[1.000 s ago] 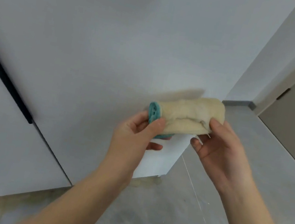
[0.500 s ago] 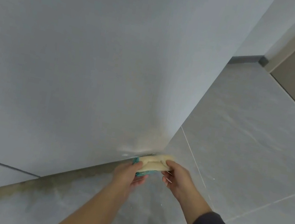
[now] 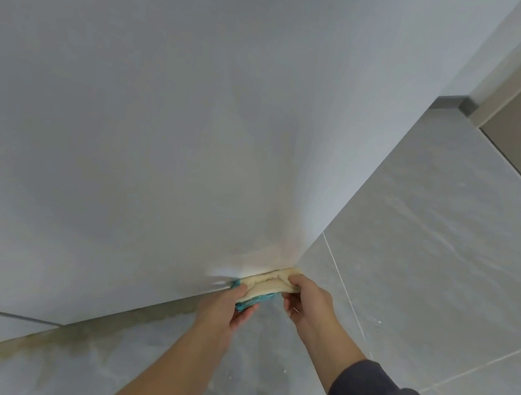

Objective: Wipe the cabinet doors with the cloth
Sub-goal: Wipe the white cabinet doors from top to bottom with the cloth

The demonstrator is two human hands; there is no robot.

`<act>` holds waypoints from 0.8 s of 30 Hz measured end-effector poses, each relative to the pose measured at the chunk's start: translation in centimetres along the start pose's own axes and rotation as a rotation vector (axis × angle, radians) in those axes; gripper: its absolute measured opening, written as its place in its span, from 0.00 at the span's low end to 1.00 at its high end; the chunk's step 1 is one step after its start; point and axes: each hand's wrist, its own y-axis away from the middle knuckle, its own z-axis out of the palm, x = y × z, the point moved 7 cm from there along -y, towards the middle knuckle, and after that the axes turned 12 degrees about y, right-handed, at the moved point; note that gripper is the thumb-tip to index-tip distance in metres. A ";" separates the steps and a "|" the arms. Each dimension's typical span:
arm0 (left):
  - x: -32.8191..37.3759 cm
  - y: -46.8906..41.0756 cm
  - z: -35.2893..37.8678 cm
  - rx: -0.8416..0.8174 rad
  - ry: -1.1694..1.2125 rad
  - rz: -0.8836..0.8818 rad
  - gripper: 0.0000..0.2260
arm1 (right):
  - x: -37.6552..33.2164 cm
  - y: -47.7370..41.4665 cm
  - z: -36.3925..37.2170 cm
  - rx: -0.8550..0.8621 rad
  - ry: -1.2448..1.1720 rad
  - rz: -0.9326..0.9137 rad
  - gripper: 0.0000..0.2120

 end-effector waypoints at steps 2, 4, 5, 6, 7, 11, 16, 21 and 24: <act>0.9 2.4 0.3 -0.007 0.001 -0.007 0.13 | -1.0 2.0 0.0 -0.001 -0.028 0.007 0.03; 2.4 5.5 0.8 -0.006 0.005 -0.002 0.12 | -2.5 4.7 -0.1 -0.004 -0.055 0.017 0.02; 3.0 7.0 1.0 -0.008 0.005 0.001 0.11 | -3.3 6.2 -0.2 -0.004 -0.064 0.020 0.02; 3.8 8.7 1.3 -0.010 0.010 0.003 0.11 | -4.2 7.7 -0.2 -0.007 -0.071 0.025 0.02; 4.7 10.4 1.6 -0.011 0.012 0.013 0.10 | -5.2 9.4 -0.2 -0.006 -0.078 0.027 0.02; 8.8 19.1 2.7 -0.032 0.027 0.025 0.11 | -10.2 18.0 -0.5 -0.026 -0.110 0.037 0.03; 15.0 31.6 4.3 -0.067 0.032 0.043 0.12 | -16.9 30.2 -1.0 -0.068 -0.151 0.035 0.01; 22.3 47.1 6.9 -0.154 0.039 0.081 0.10 | -26.0 45.2 -1.7 -0.132 -0.198 -0.012 0.01; 26.8 56.5 8.5 -0.222 0.039 0.146 0.08 | -31.4 54.3 -2.2 -0.166 -0.218 -0.067 0.01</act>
